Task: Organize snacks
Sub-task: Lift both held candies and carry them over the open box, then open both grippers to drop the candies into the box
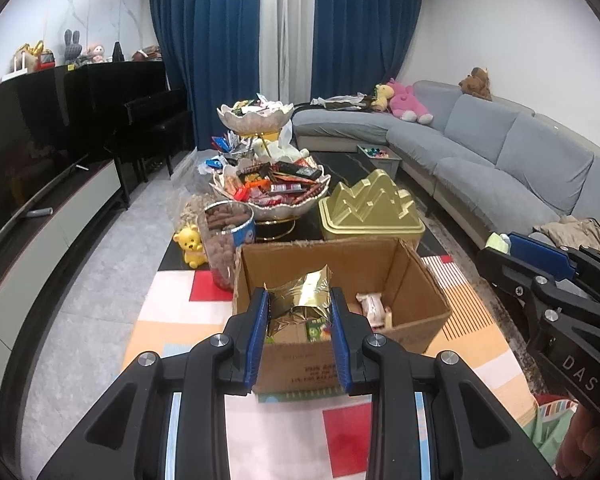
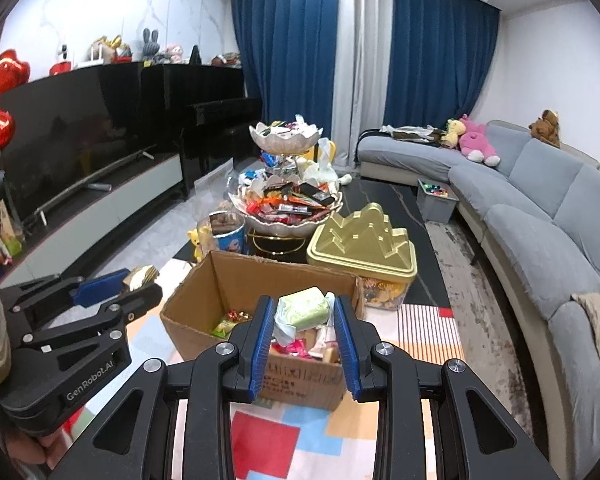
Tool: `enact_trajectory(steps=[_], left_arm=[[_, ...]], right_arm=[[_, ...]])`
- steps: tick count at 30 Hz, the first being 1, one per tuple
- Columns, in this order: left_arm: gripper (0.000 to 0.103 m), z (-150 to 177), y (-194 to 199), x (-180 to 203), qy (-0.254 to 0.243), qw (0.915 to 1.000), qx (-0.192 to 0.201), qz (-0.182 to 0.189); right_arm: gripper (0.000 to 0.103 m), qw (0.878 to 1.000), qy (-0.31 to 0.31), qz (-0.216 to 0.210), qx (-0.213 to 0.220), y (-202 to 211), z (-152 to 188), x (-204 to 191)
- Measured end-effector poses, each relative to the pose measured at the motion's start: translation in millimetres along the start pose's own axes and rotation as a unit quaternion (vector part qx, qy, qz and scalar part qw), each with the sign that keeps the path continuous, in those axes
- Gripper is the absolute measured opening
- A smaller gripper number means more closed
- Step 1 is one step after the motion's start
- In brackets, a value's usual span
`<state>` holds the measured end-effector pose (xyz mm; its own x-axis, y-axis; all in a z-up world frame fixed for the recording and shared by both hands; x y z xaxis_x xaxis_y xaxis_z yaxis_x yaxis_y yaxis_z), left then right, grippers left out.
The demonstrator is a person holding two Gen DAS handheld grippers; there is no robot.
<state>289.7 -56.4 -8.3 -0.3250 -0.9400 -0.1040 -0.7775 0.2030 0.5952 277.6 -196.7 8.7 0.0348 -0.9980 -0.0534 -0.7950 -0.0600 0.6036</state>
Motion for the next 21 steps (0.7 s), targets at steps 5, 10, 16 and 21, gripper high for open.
enact_trajectory(steps=[5, 10, 16, 21], left_arm=[[0.03, -8, -14, -10, 0.011, 0.9999, -0.003, 0.0], [0.03, -16, -30, -16, 0.009, 0.9999, -0.008, 0.003], [0.03, -20, -50, -23, 0.01, 0.9998, -0.019, 0.003], [0.03, -23, -65, -28, 0.009, 0.9996, -0.028, 0.002]], right_arm=[[0.032, 1.0, 0.013, -0.003, -0.011, -15, -11, -4], [0.032, 1.0, 0.012, -0.011, -0.021, -34, -21, -9], [0.032, 0.999, 0.009, -0.015, -0.036, -55, -28, -10], [0.032, 0.999, 0.003, -0.016, -0.045, -71, -31, -10]])
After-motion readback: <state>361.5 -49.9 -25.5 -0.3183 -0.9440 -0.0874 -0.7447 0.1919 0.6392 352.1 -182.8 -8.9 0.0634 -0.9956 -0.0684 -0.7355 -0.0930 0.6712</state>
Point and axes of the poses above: each gripper's, at about its wrist camera, not at the fingertips, and y roughly against the way its jaws point, x to its right, z to its underside, the point moved 4 cm from there along -y, roughly the way its jaws point, and after that the axes turned 9 degrees about -y, right-handed, at the moved point
